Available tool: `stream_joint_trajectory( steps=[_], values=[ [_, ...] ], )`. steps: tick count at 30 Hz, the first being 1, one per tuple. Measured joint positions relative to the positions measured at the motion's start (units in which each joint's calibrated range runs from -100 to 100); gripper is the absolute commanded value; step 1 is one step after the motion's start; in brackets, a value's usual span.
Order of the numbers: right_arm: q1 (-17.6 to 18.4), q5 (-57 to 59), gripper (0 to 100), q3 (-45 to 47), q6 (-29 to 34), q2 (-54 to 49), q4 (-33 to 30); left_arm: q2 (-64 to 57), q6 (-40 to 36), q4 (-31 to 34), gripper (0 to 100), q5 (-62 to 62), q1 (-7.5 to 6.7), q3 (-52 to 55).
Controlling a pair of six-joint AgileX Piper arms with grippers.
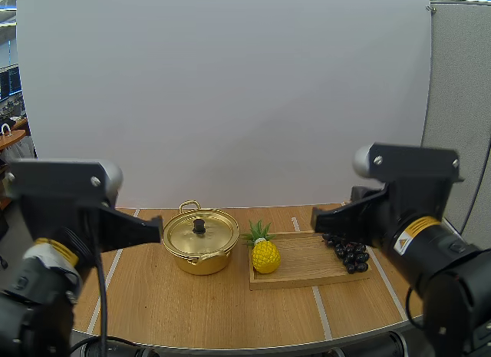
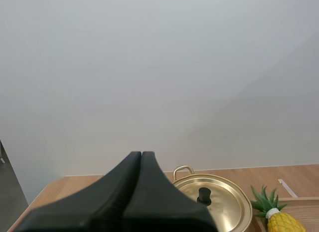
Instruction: Open the pot, put the grape inside, and close it
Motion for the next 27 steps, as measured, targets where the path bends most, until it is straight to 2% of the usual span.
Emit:
stream_joint_trajectory(
  steps=[4,14,19,27],
  values=[
    [0.00,6.65,0,-2.59,0.00,0.00,-1.04,0.00,0.00,0.00,0,6.77,0.00,-4.27],
    [0.00,12.59,0,-3.00,0.00,0.00,-2.98,0.00,2.73,-0.66,0,7.79,0.00,-4.83],
    [0.00,13.09,0,-3.03,-0.73,2.38,-4.35,5.55,3.64,-3.03,0,5.44,0.00,-4.98],
    [0.00,12.33,0,-3.03,-0.73,12.94,-4.39,21.87,9.72,-6.66,0,-1.96,0.00,-4.98]
  ],
)
